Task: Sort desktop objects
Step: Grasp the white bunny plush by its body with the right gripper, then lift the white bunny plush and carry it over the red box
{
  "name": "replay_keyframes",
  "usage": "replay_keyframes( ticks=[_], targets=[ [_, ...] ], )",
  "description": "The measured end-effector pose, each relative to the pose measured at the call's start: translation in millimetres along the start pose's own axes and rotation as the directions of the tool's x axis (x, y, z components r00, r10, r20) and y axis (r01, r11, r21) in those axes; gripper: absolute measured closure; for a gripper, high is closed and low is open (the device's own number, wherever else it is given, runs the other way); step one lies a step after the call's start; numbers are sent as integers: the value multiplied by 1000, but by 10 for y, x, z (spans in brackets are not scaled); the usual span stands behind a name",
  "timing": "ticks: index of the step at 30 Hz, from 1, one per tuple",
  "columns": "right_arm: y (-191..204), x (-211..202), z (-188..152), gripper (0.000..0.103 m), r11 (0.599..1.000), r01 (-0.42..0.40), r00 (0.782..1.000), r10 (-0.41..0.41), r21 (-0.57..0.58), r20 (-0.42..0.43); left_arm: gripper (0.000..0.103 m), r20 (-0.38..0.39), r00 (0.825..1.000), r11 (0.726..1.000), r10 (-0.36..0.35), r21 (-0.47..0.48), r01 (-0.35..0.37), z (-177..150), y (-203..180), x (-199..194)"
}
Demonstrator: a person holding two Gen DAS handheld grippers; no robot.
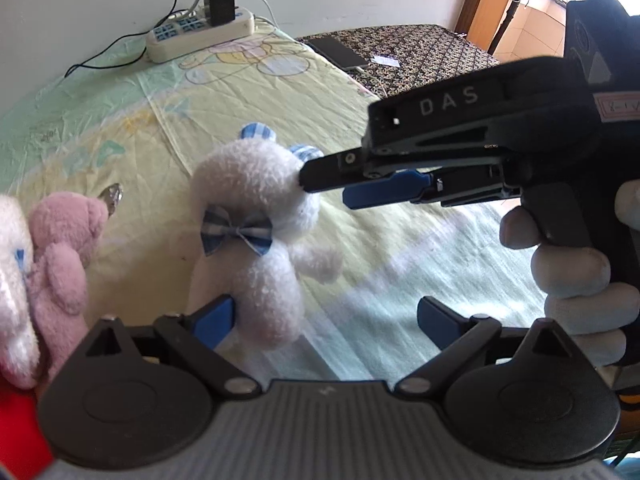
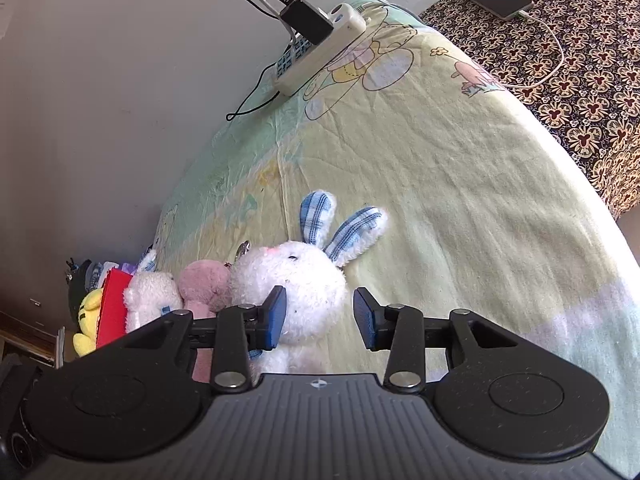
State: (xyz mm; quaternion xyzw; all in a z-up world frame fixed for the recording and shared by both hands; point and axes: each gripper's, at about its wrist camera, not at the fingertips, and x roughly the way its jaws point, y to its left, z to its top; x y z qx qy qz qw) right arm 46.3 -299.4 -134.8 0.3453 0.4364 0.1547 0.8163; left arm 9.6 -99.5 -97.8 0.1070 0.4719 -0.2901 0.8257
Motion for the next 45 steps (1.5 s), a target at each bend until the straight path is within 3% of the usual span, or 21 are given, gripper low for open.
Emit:
replay_keyframes(
  ticks=[6,10,13,18,24,29,33,45],
  targets=[
    [12,75,-15,61,998,-60,997,61,9,-40,4,60,998,998,20,-63,-16,69,283,-226],
    [14,148,-5,54,996,-82,995,84,34,-60,5,43,996,990,72,-125,-66,156,488,-50],
    [22,195,-11,54,994,-104,991,107,41,-85,7,23,998,987,62,-150,-58,184,558,101],
    [36,291,12,54,991,-121,986,127,57,-108,31,-21,998,989,55,-137,-57,194,541,273],
    [130,475,23,45,989,-126,981,136,81,-139,37,-23,997,989,73,-125,-75,228,531,333],
    [178,580,12,51,988,-127,978,139,85,-154,44,-14,994,990,113,-85,-114,234,448,359],
    [192,563,10,56,990,-123,979,132,67,-154,49,-12,995,989,102,-109,-103,233,494,343],
    [289,306,-99,58,995,-100,984,99,3,-147,50,-16,996,990,83,-114,-84,187,344,183]
  ],
)
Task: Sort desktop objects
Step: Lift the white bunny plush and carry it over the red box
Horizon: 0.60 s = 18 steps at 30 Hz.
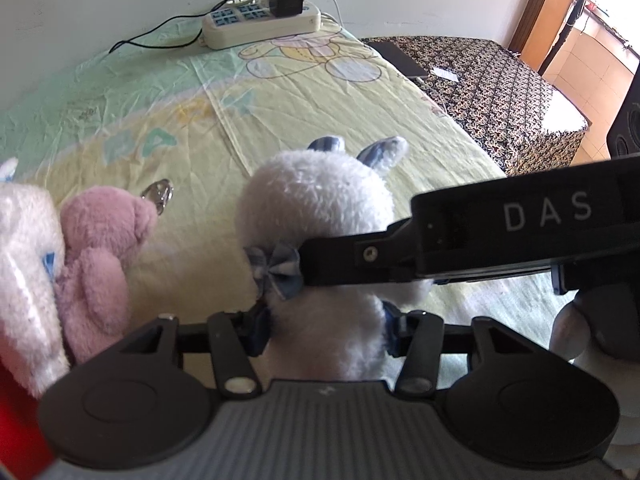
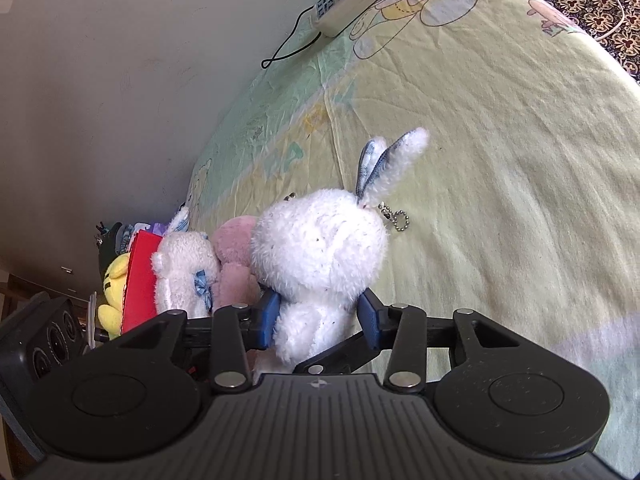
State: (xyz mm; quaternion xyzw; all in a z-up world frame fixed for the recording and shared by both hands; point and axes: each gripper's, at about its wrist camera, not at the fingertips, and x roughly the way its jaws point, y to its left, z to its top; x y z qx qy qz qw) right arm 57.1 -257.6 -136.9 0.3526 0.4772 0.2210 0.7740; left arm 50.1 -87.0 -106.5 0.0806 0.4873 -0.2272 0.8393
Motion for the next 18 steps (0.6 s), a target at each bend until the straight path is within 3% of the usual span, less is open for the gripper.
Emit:
replay_keyframes(
  ticks=[18],
  targets=[
    [473,-276,-513,58,988,-23,1000,22,-154,-4,50,81,996,1000,21,-20,-19,-460,-22,-706]
  ],
)
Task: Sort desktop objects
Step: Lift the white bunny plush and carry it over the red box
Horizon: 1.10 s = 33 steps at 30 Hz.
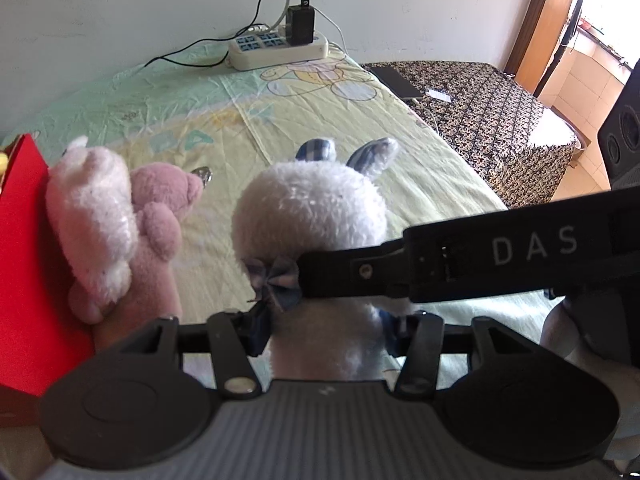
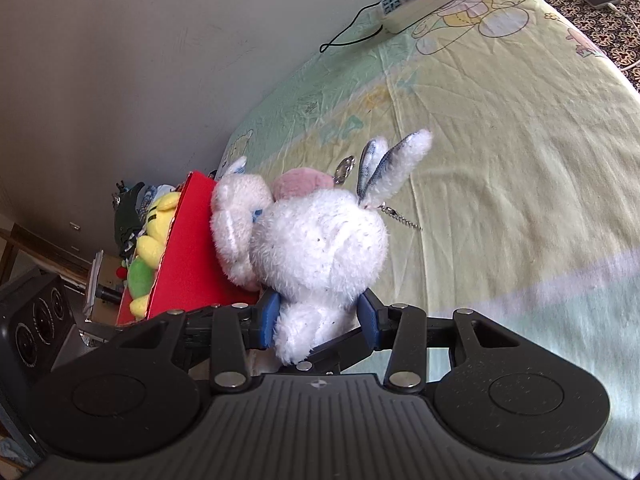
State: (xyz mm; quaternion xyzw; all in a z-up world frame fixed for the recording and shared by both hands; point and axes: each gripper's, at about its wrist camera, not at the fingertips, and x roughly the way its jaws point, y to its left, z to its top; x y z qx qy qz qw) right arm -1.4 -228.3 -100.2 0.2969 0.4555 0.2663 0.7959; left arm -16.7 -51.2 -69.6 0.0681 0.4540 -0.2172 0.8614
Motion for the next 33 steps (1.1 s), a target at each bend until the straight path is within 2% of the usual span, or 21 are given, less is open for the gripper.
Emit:
replay_keyframes(
  ticks=[8,22,33],
  targets=[
    [472,-79,-121,58,995,29,999,-25,-100,38,50,65,997,997,-48,60,44,-154,135,-458],
    [1428,73,-404,58,987,65,985,-39,-149,168,49,178,972,983,-155,128,133,-385,930,-1299],
    [2024,462,-490,58,972,51,975,1,-231,222,49,246,961,988,-127,113,102,-526,1596,-1683]
  ],
)
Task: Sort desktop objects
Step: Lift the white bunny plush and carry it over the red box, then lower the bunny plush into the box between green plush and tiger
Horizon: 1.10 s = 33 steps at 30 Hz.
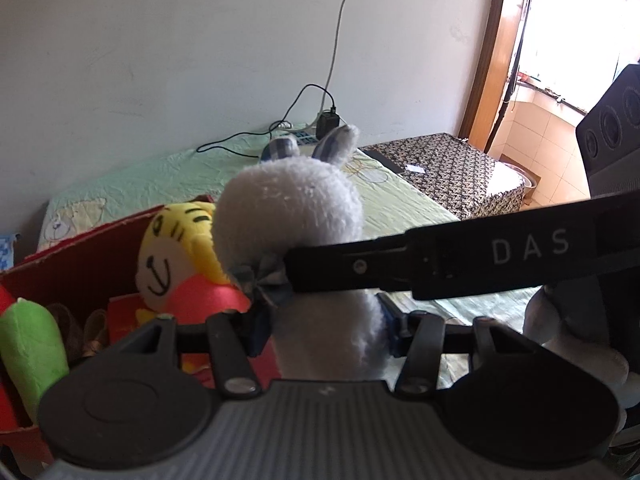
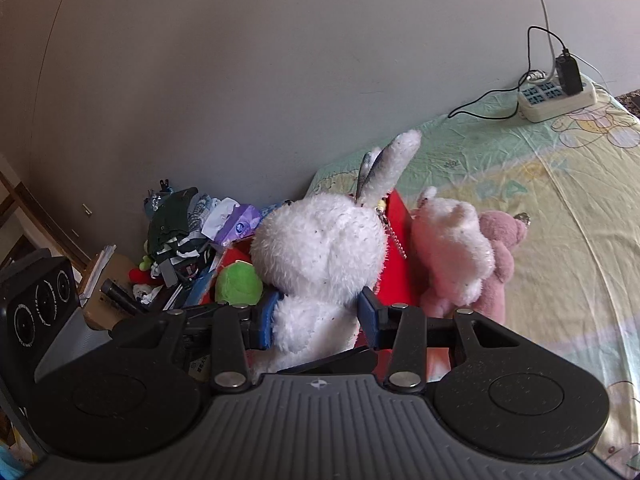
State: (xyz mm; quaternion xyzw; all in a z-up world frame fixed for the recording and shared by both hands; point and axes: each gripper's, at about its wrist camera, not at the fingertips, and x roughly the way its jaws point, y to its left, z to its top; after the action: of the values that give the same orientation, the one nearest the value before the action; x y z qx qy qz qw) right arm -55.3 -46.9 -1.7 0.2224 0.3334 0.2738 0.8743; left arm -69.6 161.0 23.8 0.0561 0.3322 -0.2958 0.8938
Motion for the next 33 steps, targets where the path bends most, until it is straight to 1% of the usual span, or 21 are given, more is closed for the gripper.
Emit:
replay_keyframes(
  ticks=[3,8,15,18,21,26,33],
  targets=[
    [130,116,27,58,1000,-20,1000,20,-23,1,49,23,999,1000,27,-9,-26,-19,176,-144],
    [349,340,84,58,998,-43,999,43,-55,-4,49,50,996,996,78,-34,-76,-12,444,-256],
    [631,728,146,58,991,-31,999,26,-127,-41,49,43,990,988,135,-74,-132,-5,810,-227],
    [694,887,166,59,987,-12,998,2,-159,-63,49,22,988,985,156,-81,-153,-18,928,-142],
    [688,1039,175,59,987,3,996,-17,-162,-85,49,-7,985,982,171,-83,-171,-62,1012,-39],
    [619,1286,143,60,989,31,991,-49,-147,-127,49,-68,983,980,172,-95,-178,-169,1173,168],
    [473,1559,84,61,991,78,980,-96,-109,-173,49,-132,978,979,163,-104,-178,-250,1300,395]
  ],
)
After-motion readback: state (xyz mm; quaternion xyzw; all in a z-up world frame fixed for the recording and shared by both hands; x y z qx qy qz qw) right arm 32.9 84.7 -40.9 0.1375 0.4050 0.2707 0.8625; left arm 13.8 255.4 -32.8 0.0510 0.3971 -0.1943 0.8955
